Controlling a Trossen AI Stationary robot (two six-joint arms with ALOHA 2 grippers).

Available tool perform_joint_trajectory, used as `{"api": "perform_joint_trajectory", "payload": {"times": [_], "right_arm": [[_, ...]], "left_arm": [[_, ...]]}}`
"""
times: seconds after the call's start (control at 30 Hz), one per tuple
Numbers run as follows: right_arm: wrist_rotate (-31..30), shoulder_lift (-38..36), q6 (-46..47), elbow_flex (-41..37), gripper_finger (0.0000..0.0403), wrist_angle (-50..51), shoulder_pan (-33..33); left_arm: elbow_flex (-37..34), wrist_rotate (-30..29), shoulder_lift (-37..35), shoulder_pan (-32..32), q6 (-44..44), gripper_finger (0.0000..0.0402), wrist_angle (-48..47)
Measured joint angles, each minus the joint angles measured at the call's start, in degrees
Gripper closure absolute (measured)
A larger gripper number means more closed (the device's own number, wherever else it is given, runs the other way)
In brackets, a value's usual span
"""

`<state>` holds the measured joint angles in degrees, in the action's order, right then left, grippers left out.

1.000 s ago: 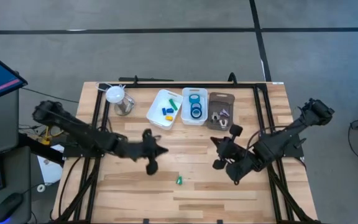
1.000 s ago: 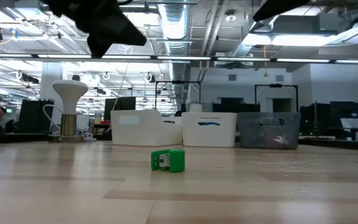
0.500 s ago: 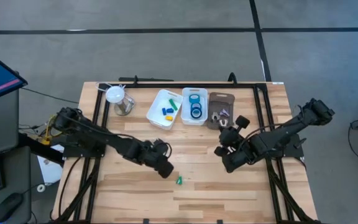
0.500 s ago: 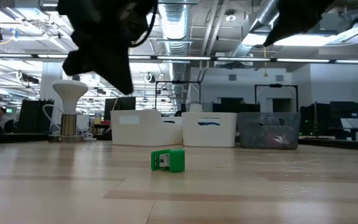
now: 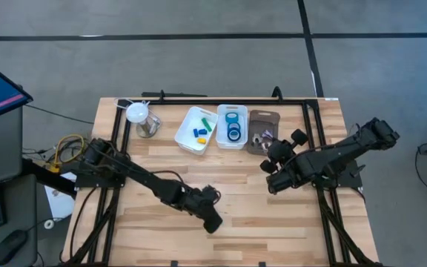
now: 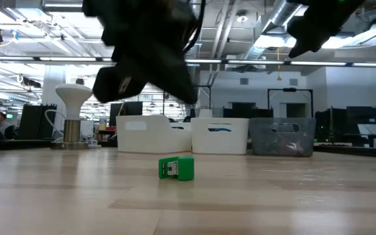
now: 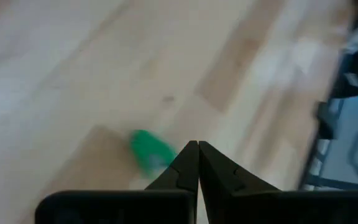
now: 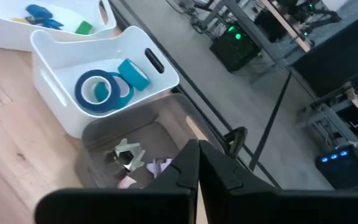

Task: Pick and place Stapler, Stapler remover, tape
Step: Put the green stapler into the left white bin

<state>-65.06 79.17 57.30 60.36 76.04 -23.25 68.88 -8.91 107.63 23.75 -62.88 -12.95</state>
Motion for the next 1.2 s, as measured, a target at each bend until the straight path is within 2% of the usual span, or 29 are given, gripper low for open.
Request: {"api": "perform_joint_trajectory", "payload": {"times": [0.1, 0.3, 0.4, 0.7, 0.87, 1.0, 1.2], "right_arm": [[0.0, 0.0, 0.0, 0.0, 0.0403, -0.5, 1.0], [0.1, 0.0, -0.2, 0.0, 0.0403, -2.8, 1.7], [0.3, 0.0, -0.2, 0.0, 0.0403, -3.6, 1.5], [0.7, 0.0, -0.5, 0.0, 0.0403, -7.8, 1.5], [0.7, 0.0, -0.8, 0.0, 0.0403, -7.9, 1.5], [1.7, 0.0, -1.6, 0.0, 0.0403, -7.8, 1.5], [2.2, 0.0, -2.2, 0.0, 0.0403, -7.8, 1.5]], "left_arm": [[2.4, -0.6, 0.9, 0.9, 1.5, 0.0399, -0.1], [2.8, -3.4, 1.2, 2.1, 5.6, 0.0399, -2.5], [2.8, -4.0, 1.2, 2.9, 14.6, 0.0399, -2.4], [2.8, -3.1, 1.2, 3.6, 27.8, 0.0399, -2.5], [2.8, -3.0, 1.2, 3.6, 43.9, 0.0399, -2.5], [2.8, 0.1, 1.2, 3.3, 54.4, 0.0396, -2.4], [2.8, 0.8, 1.2, 2.1, 54.9, 0.0396, -2.3]]}}
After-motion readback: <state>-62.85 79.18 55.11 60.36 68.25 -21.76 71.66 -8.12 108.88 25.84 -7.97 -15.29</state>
